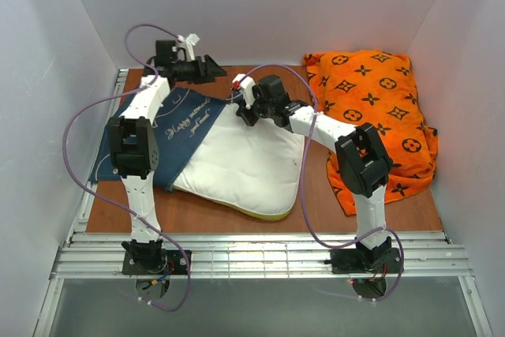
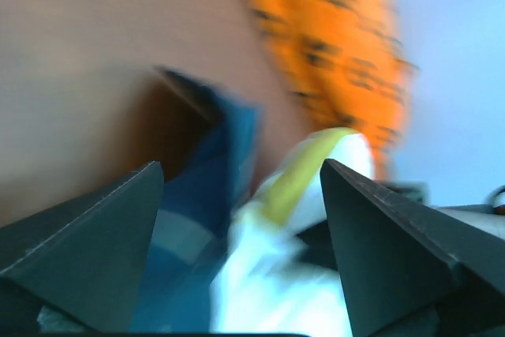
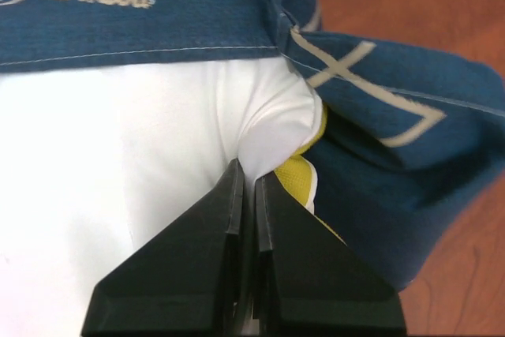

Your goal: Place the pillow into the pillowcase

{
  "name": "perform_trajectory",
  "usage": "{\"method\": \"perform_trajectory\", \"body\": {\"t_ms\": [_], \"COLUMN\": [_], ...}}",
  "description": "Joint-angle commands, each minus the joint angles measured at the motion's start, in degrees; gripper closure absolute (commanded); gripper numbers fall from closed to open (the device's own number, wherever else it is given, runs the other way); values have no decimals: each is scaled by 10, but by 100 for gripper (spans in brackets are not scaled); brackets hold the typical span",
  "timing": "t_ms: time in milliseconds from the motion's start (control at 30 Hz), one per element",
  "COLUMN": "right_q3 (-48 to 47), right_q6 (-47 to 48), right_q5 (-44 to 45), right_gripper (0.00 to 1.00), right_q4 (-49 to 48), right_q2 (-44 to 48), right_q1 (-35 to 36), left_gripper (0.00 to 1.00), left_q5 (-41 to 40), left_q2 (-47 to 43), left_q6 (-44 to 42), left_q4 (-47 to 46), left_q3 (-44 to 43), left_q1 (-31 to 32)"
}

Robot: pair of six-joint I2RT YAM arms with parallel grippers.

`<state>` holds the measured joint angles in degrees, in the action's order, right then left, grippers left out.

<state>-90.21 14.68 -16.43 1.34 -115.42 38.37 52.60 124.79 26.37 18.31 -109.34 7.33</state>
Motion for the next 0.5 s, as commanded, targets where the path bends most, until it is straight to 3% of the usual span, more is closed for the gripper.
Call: {"method": "perform_trajectory", "body": {"t_ms": [0, 67, 100, 167, 200, 233, 300, 467], "right_q3": [-16, -35, -64, -85, -87, -84, -73, -13], "right_q6": [-31, -40, -41, -49, -49, -42, -13, 42], "right_q5": [29, 16, 10, 5, -8, -13, -8, 49], "right_gripper": [99, 99, 65, 38, 18, 14, 4, 2], "right_q4": [-54, -14, 15, 80, 95, 106, 140, 214], "right_q2": [-28, -40, -47, -40, -14, 3, 59, 116], "right_q1": [-51, -63, -63, -61, -60, -57, -29, 107], "left_gripper": [23, 22, 22, 22, 21, 20, 20, 18], "left_q5": [-204, -264, -299, -330, -346, -347, -349, -243], "left_q2": [-47, -83, -142, -218, -291, -329, -384, -474], "left_q6": [-198, -292, -314, -359, -369, -375, -361, -274], "left_q4": [213, 276, 290, 289, 287, 285, 293, 326], "left_q3": [-74, -48, -22, 107, 150, 233, 296, 394], "left_q1": [-71, -72, -89, -94, -100, -102, -118, -201]}}
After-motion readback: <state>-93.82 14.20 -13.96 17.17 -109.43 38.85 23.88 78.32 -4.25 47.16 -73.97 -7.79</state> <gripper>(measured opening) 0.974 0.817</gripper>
